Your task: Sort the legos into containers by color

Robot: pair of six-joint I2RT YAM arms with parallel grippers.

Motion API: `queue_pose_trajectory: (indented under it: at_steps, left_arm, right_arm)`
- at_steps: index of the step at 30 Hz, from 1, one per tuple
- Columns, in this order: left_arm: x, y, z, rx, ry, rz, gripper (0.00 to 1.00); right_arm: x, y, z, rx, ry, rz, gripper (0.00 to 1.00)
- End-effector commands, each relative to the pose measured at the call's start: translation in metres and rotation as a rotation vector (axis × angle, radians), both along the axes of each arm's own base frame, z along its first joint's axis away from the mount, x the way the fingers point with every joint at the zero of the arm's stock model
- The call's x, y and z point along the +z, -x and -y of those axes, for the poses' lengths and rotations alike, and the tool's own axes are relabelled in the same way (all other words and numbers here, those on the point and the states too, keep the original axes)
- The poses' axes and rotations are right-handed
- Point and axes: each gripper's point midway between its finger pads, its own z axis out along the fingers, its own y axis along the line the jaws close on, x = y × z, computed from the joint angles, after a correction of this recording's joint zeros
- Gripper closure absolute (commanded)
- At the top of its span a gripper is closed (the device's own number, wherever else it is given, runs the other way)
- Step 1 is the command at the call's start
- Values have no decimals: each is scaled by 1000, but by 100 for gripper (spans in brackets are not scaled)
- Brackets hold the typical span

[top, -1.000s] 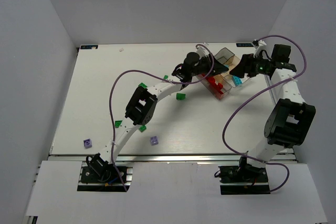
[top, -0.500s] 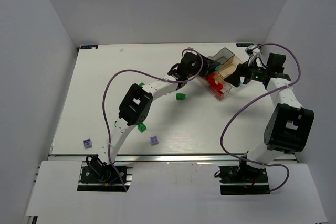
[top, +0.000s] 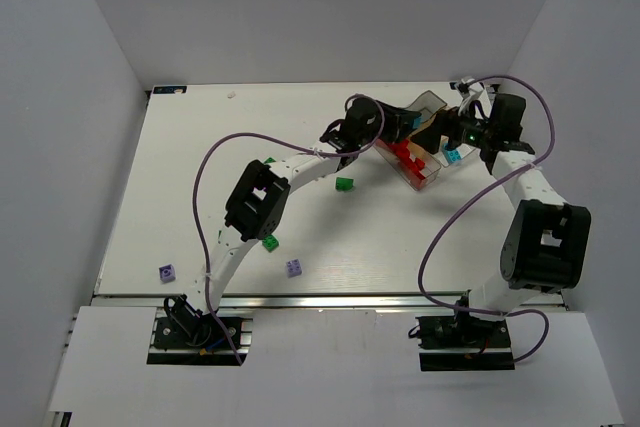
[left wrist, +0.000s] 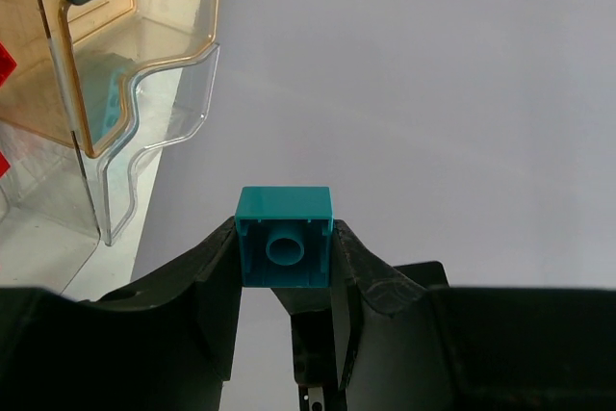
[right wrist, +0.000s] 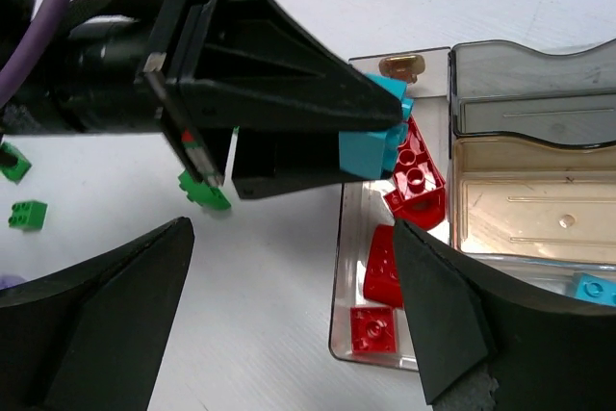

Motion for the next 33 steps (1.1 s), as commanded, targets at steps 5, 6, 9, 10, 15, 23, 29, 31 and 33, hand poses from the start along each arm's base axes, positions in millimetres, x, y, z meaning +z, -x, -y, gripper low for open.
queue_pose_trajectory:
  at_steps: [5, 6, 9, 10, 15, 23, 29, 31, 33]
  left_arm:
    - [86, 9, -3, 4, 131, 66, 100]
    - [89, 10, -3, 1, 138, 66, 100]
    - [90, 10, -3, 2, 143, 62, 100]
    - [92, 11, -4, 2, 146, 63, 100]
    - [93, 18, 2, -19, 161, 52, 100]
    - [94, 18, 2, -20, 164, 43, 100]
    - [94, 18, 2, -22, 169, 36, 100]
    - [96, 18, 2, -21, 171, 38, 100]
    - [97, 18, 1, -19, 170, 35, 100]
  right_arm:
    - [11, -34, 1, -129, -7, 0, 12]
    - [12, -36, 1, -134, -8, 5, 12]
    - [12, -42, 2, -155, 0, 12, 14]
    - [10, -45, 4, -169, 6, 12, 14]
    - [10, -49, 1, -156, -2, 38, 18]
    - [12, -58, -6, -146, -23, 74, 26]
    - [9, -62, -10, -144, -10, 83, 39]
    - [8, -63, -10, -142, -5, 85, 46]
    - [8, -63, -10, -136, -3, 92, 58]
